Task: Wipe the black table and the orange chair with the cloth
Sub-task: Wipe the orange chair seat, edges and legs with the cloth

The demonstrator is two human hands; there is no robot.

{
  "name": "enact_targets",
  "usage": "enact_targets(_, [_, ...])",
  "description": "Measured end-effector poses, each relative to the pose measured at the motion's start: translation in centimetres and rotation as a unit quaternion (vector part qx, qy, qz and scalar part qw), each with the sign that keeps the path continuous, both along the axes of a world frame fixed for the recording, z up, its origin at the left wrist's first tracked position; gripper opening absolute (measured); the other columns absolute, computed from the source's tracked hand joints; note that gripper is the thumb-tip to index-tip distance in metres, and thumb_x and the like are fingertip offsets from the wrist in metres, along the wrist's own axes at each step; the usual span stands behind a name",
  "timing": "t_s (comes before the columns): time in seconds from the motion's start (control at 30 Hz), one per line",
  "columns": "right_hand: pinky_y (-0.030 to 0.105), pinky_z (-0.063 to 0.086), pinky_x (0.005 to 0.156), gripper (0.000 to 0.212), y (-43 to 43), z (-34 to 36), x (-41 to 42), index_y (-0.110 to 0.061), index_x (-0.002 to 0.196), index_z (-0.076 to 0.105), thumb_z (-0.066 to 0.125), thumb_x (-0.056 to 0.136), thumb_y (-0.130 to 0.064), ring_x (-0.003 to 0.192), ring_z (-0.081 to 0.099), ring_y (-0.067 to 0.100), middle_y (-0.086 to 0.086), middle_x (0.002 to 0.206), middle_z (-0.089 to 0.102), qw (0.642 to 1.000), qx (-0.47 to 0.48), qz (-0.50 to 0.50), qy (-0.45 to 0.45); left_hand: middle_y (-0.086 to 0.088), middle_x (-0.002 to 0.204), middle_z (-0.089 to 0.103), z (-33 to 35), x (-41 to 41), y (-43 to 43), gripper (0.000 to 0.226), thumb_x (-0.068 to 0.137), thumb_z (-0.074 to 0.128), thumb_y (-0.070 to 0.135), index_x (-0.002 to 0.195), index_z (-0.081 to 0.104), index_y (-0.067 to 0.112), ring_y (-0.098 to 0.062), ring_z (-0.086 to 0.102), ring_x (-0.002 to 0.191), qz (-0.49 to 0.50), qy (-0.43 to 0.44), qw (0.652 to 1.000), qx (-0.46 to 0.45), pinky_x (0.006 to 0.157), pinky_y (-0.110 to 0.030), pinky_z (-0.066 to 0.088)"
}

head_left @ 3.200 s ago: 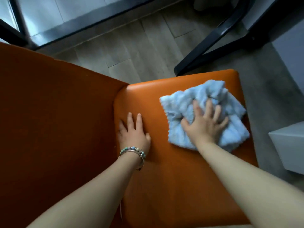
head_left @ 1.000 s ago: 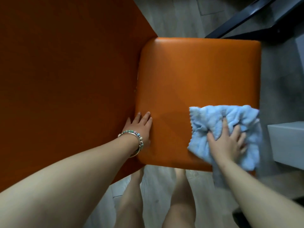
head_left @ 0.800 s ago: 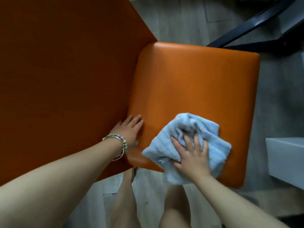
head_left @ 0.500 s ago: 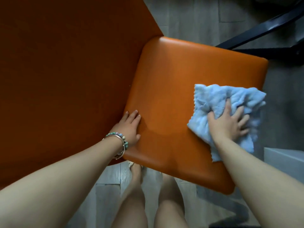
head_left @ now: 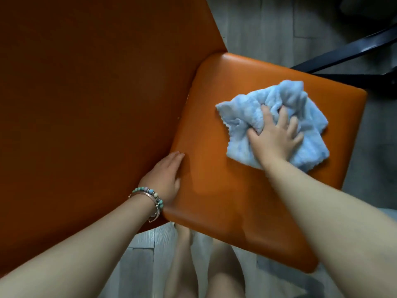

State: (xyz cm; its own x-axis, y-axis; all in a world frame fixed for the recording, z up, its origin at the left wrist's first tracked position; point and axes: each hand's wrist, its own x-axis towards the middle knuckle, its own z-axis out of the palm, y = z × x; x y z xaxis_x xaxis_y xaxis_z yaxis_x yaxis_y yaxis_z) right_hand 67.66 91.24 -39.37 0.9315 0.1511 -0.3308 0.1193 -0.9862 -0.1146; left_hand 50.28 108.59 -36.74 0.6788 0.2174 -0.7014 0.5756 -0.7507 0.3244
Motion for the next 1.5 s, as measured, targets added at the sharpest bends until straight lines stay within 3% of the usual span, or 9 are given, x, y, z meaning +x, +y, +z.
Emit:
enact_targets(0.07, [0.057,0.014,0.109,0.07,2.0,-0.1,-3.7,-0.041,0.141,0.034,0.062,0.077,-0.048,0.14,0.016,0.033,0.003,0.155,0.021,1.0,0.012,-0.005,-0.007,-0.001,0.153,0.026,-0.2,0.3,0.2,0.065,0.091,0.047,0.011,0.148,0.018,0.022,-0.023,0.037,0.134,0.15,-0.012,0.989,-0.01,0.107,-0.037,0.037])
enact_targets(0.23, [0.055,0.024,0.097,0.077,0.1,-2.5,-11.4,-0.036,0.116,0.061,0.078,0.043,-0.053,0.123,0.036,0.035,0.005,0.129,0.05,0.879,0.083,0.469,-0.028,-0.007,0.139,0.047,0.0,0.1,0.3,0.061,0.084,0.047,0.0,0.141,0.033,0.016,-0.027,0.048,0.125,0.334,-0.03,0.94,-0.059,0.105,-0.038,0.038])
enact_targets(0.53, [0.061,0.02,0.104,0.055,11.7,0.1,6.2,-0.041,0.139,0.033,0.052,0.087,-0.045,0.139,0.011,0.035,-0.001,0.156,0.012,0.989,0.011,0.15,-0.005,0.001,0.144,0.04,-0.3,-1.2,-1.2,0.063,0.089,0.042,0.007,0.146,0.024,0.026,-0.022,0.05,0.121,0.322,-0.012,0.946,-0.041,0.084,-0.027,0.04])
enact_targets(0.77, [0.066,0.014,0.104,0.051,12.2,0.3,0.1,-0.041,0.136,0.039,0.053,0.087,-0.044,0.141,0.006,0.04,0.005,0.156,0.011,0.938,-0.008,0.344,0.035,0.004,0.14,0.047,0.5,-1.6,-1.7,0.048,0.097,0.043,0.028,0.143,0.031,0.023,-0.015,0.048,0.125,0.444,-0.141,0.881,-0.077,0.094,-0.023,0.035])
enact_targets(0.9, [0.069,0.042,0.077,0.059,8.4,-0.1,-5.7,-0.04,0.104,0.069,0.082,0.046,-0.048,0.117,0.045,0.04,0.008,0.124,0.06,0.833,0.038,0.55,0.044,0.002,0.142,0.044,1.6,-1.9,-2.8,0.069,0.082,0.034,0.048,0.144,0.03,0.018,-0.014,0.045,0.128,0.471,-0.19,0.858,-0.079,0.097,-0.023,0.037])
enact_targets(1.13, [0.061,0.029,0.097,0.047,13.4,0.4,3.8,-0.039,0.134,0.037,0.047,0.088,-0.043,0.134,0.019,0.035,0.005,0.147,0.022,0.967,0.002,0.254,0.004,0.008,0.145,0.038,1.3,-2.6,-1.9,0.048,0.098,0.032,0.034,0.145,0.025,0.026,-0.006,0.038,0.128,0.451,-0.152,0.872,-0.114,0.096,-0.019,0.029])
enact_targets(1.3, [0.065,0.026,0.098,0.053,11.4,0.3,-4.8,-0.037,0.135,0.042,0.057,0.085,-0.042,0.137,0.016,0.043,0.012,0.154,0.019,0.896,-0.01,0.442,0.04,0.003,0.143,0.042,1.0,-3.0,-2.2,0.065,0.085,0.026,0.055,0.142,0.034,0.025,-0.01,0.041,0.128,0.488,-0.167,0.845,-0.141,0.095,-0.015,0.027])
enact_targets(1.4, [0.064,0.045,0.074,0.058,7.7,-0.1,-7.3,-0.037,0.105,0.068,0.081,0.05,-0.047,0.115,0.046,0.04,0.011,0.125,0.059,0.833,0.03,0.552,0.037,0.0,0.142,0.045,1.2,-3.6,-2.7,0.05,0.098,0.029,0.045,0.141,0.037,0.023,-0.022,0.044,0.128,0.474,-0.124,0.868,-0.087,0.091,-0.017,0.03])
enact_targets(1.5, [0.065,0.042,0.081,0.073,7.7,-0.5,-3.5,-0.041,0.125,0.054,0.073,0.057,-0.059,0.124,0.044,0.035,0.007,0.139,0.049,0.843,-0.001,0.536,-0.03,-0.003,0.148,0.037,0.7,-4.9,-3.3,0.045,0.099,0.038,0.024,0.143,0.033,0.018,-0.02,0.037,0.133,0.371,-0.074,0.925,-0.039,0.104,-0.024,0.028])
